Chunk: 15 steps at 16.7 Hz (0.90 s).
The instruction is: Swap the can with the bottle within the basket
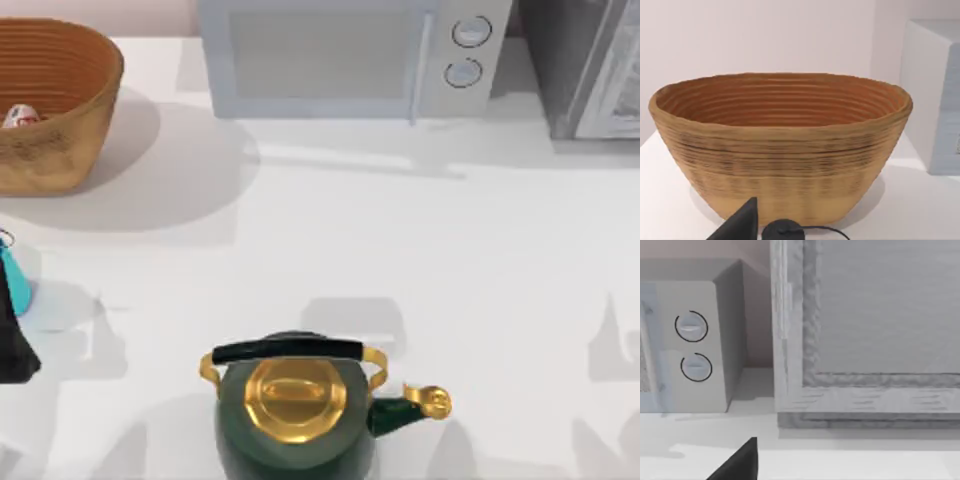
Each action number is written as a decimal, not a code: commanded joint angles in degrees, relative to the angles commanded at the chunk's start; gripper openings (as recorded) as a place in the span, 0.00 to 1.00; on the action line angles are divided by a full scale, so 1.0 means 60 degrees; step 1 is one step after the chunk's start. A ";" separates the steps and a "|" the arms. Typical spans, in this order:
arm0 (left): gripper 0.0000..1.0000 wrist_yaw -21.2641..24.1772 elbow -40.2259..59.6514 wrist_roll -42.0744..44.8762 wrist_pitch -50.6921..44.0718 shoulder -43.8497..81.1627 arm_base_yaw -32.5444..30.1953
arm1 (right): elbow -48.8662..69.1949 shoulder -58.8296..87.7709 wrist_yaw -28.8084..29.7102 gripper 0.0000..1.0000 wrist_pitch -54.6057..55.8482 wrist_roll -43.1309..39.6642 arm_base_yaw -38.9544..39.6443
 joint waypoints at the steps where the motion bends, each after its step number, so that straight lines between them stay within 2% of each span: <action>1: 1.00 0.0000 0.0000 0.0000 0.0000 0.0000 0.0000 | 0.0000 0.0000 0.0000 1.00 0.0000 0.0000 0.0000; 5: 1.00 -0.0009 0.0379 -0.0024 -0.0327 0.0519 0.0043 | 0.0000 0.0000 0.0000 1.00 0.0000 0.0000 0.0000; 8: 1.00 0.0006 0.1479 -0.0055 -0.1130 0.1882 0.0114 | 0.0000 0.0000 0.0000 1.00 0.0000 0.0000 0.0000; 12: 1.00 0.0095 0.3994 -0.0046 -0.2638 0.4574 0.0198 | 0.0000 0.0000 0.0000 1.00 0.0000 0.0000 0.0000; 15: 1.00 0.0192 0.6562 0.0019 -0.3954 0.6997 0.0262 | 0.0000 0.0000 0.0000 1.00 0.0000 0.0000 0.0000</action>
